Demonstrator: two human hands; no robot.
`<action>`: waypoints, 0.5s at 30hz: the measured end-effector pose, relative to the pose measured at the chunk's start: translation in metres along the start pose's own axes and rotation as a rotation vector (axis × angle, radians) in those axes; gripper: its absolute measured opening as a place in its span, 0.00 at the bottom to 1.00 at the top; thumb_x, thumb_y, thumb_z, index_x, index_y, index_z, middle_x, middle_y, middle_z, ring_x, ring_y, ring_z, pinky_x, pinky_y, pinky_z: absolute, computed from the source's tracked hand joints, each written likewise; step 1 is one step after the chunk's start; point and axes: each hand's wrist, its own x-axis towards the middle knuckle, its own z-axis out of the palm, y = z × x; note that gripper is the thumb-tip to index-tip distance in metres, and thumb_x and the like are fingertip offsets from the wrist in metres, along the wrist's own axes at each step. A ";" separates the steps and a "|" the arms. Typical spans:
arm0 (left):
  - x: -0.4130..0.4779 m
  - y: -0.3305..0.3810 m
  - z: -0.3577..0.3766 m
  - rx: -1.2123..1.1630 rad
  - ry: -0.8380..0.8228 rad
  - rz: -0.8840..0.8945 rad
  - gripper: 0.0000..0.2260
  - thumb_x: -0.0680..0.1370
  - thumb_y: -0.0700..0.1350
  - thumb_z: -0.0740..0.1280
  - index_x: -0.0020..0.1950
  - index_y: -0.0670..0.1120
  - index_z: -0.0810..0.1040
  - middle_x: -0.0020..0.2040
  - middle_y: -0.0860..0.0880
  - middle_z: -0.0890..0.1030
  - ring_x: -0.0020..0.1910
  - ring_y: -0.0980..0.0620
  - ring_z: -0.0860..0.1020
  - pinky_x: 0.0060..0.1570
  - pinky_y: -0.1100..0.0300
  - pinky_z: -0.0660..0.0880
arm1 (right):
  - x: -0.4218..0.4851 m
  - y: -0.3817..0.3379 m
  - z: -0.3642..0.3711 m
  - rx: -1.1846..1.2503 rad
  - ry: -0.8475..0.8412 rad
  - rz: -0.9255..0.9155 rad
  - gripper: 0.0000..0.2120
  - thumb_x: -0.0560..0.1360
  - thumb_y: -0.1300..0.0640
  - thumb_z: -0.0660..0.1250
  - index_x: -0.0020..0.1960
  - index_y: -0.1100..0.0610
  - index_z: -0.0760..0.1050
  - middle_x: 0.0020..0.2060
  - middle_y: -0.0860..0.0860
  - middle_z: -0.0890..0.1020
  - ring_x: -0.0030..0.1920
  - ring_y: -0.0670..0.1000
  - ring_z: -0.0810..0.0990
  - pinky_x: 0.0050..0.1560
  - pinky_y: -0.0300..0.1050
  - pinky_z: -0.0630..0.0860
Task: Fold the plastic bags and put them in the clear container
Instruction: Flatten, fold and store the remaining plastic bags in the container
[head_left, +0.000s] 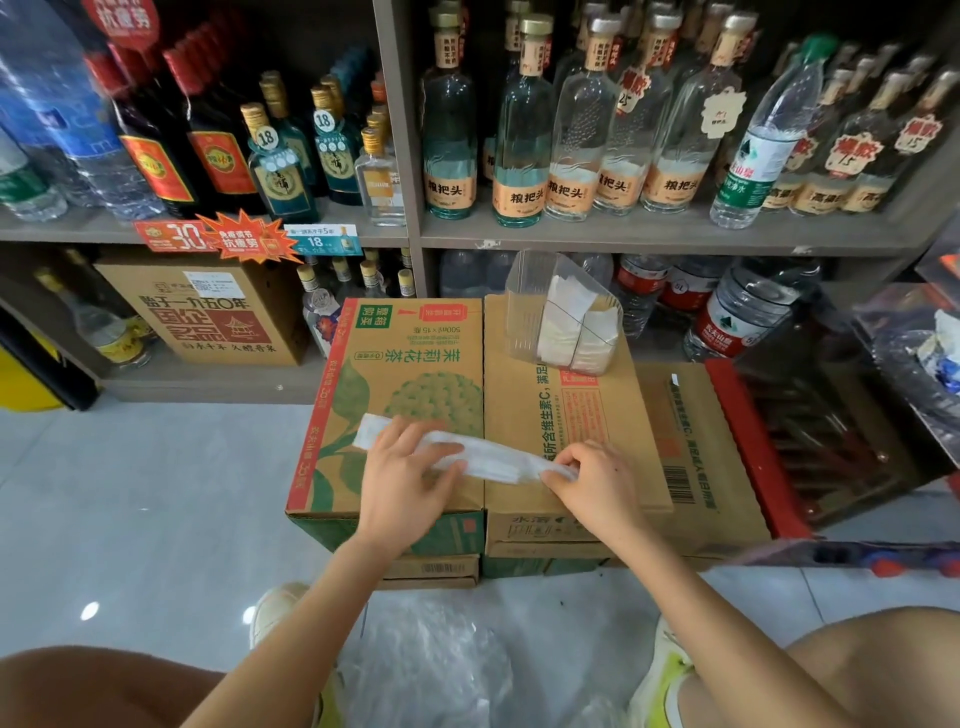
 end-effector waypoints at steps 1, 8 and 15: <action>-0.005 0.005 0.003 -0.054 -0.023 -0.011 0.14 0.74 0.54 0.64 0.46 0.48 0.85 0.51 0.49 0.83 0.54 0.51 0.74 0.54 0.53 0.74 | -0.001 -0.001 -0.002 0.001 -0.010 0.002 0.06 0.74 0.51 0.68 0.47 0.53 0.79 0.42 0.43 0.77 0.45 0.44 0.70 0.47 0.38 0.65; -0.011 0.011 0.020 -0.139 -0.164 -0.059 0.20 0.70 0.58 0.65 0.55 0.48 0.83 0.50 0.53 0.81 0.52 0.53 0.74 0.52 0.58 0.71 | -0.002 -0.023 -0.032 0.512 -0.206 0.183 0.03 0.73 0.61 0.68 0.46 0.56 0.76 0.36 0.50 0.83 0.34 0.46 0.79 0.32 0.38 0.70; 0.000 0.020 0.016 -0.156 -0.048 -0.234 0.16 0.75 0.59 0.63 0.48 0.49 0.84 0.39 0.53 0.80 0.41 0.48 0.77 0.37 0.54 0.74 | 0.021 -0.055 -0.055 1.053 -0.380 0.153 0.06 0.77 0.58 0.67 0.52 0.59 0.78 0.44 0.54 0.85 0.39 0.50 0.82 0.34 0.40 0.77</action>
